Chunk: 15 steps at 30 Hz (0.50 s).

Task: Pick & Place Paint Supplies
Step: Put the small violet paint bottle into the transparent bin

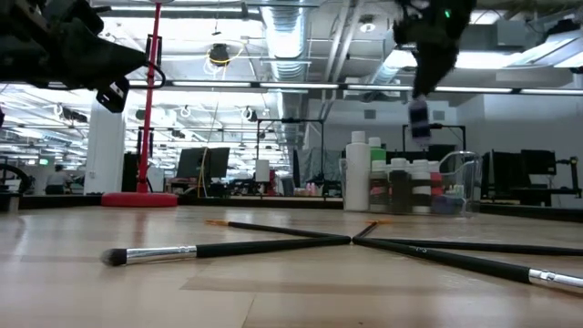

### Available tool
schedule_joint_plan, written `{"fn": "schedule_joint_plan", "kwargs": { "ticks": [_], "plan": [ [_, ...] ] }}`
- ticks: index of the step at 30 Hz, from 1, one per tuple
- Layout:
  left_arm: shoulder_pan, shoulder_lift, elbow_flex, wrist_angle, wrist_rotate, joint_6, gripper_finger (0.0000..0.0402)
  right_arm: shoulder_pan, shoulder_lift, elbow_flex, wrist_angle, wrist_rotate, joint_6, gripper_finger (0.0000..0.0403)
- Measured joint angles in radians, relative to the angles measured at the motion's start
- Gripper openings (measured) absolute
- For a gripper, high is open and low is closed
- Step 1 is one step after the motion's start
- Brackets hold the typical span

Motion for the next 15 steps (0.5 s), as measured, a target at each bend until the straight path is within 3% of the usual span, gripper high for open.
{"fn": "schedule_joint_plan", "kwargs": {
  "ticks": [8, 15],
  "plan": [
    [0.0, 0.0, 0.0, 0.0, 0.0, -0.002, 0.0002, -0.128, -0.051, -0.186, 0.103, -0.072, 0.008, 0.0112],
    [0.0, 0.001, 0.0, 0.0, 0.0, -0.003, 0.0002, -0.151, -0.045, -0.296, 0.243, -0.134, 0.008, 0.0112]
  ]
}}
